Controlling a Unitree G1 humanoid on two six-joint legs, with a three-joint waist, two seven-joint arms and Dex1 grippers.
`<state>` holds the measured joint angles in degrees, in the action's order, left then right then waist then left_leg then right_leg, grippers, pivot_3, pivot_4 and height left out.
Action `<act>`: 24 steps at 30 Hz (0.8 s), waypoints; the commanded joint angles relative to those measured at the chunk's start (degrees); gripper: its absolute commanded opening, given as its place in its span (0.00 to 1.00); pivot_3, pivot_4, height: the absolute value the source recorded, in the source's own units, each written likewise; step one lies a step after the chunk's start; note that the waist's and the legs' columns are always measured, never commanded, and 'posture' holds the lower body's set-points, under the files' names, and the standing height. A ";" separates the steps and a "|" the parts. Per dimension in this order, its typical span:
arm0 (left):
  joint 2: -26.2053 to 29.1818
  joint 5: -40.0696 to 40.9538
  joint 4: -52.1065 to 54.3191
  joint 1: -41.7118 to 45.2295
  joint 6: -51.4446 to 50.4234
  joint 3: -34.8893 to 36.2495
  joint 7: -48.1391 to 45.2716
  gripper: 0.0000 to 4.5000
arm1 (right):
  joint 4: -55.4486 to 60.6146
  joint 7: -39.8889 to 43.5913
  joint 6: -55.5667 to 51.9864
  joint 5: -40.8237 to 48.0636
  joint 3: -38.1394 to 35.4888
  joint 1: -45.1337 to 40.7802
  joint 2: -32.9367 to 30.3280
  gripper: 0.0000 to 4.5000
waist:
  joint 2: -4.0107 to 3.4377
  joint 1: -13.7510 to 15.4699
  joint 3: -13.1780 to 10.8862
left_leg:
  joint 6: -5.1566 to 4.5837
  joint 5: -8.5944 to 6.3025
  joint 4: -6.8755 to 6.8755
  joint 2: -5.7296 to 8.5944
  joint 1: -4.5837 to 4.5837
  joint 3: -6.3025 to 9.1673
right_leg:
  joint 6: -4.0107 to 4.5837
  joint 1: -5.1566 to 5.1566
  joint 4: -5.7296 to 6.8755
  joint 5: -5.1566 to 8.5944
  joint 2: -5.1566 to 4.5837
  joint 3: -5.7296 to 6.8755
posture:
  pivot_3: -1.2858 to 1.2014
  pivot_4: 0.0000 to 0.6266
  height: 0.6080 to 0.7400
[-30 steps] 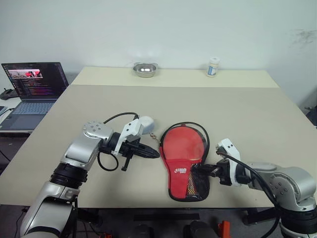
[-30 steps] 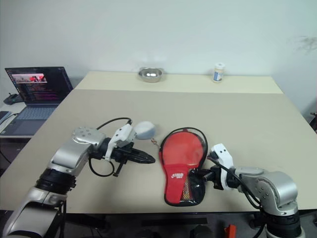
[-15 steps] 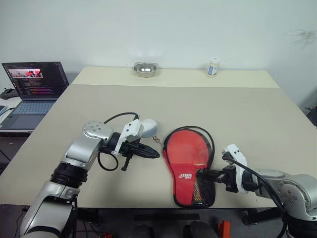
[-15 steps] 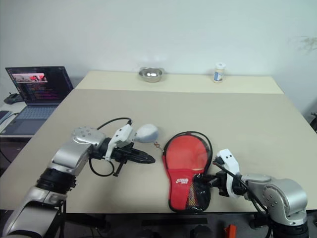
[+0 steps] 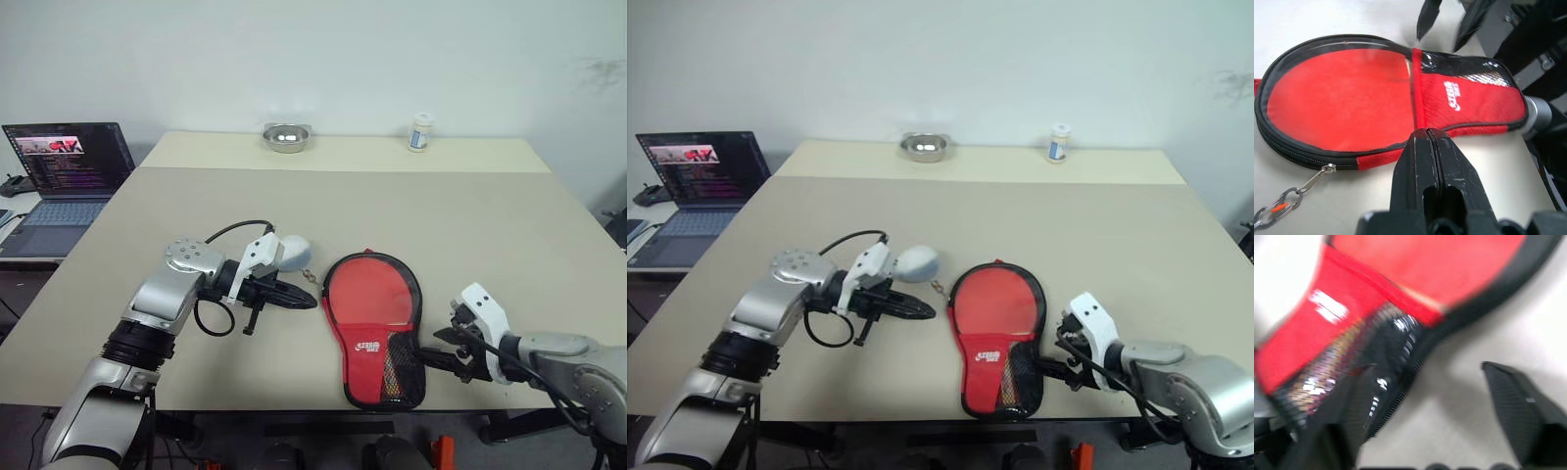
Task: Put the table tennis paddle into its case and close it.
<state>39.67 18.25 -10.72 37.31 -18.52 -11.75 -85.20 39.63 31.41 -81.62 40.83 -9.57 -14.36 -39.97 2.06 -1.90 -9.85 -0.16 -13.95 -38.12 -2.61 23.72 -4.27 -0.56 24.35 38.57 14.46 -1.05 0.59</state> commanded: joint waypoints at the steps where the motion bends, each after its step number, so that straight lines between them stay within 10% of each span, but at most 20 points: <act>1: 0.90 1.72 3.00 -0.85 -2.11 3.03 2.09 0.00 | 0.54 4.84 6.75 2.83 -1.51 -8.13 -2.11 1.00 | 0.00 -0.12 -0.02 | 0.00 0.00 0.01 -0.01 -0.03 -0.01 | 0.00 0.00 0.00 0.00 0.00 -0.01 | 0.52 0.24 1.00; 8: 1.12 1.87 3.75 -1.60 -3.17 5.91 6.47 0.13 | -17.21 5.26 24.94 -9.95 17.52 -16.93 6.19 1.00 | 0.06 0.16 -0.02 | 0.00 0.00 0.06 -0.08 -0.01 0.14 | 0.15 -0.01 0.01 0.08 0.03 0.11 | 0.52 0.24 1.00; 19: -1.55 -5.40 -4.13 3.44 1.43 8.68 23.46 0.99 | -31.52 6.54 39.24 -22.64 29.18 -16.29 13.85 1.00 | 0.07 0.42 -0.04 | 0.00 0.00 -0.04 0.08 0.13 0.07 | 0.10 0.06 0.08 0.08 -0.04 0.11 | 0.52 0.24 1.00; 24: -3.57 -9.57 -17.06 9.36 5.72 6.53 25.08 0.99 | -32.29 5.84 39.41 -24.59 29.20 -16.74 16.29 1.00 | 0.07 0.38 -0.04 | 0.01 0.01 -0.07 0.02 0.03 0.06 | 0.11 0.07 0.26 0.09 0.00 0.11 | 0.52 0.24 1.00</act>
<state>36.53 9.80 -25.47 44.84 -14.53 -4.87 -60.54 6.44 37.31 -43.15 16.78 20.34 -30.37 -24.15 2.13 -1.52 -9.89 -0.15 -13.94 -38.19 -2.59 23.76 -4.22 -0.45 24.42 38.84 14.55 -1.04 0.70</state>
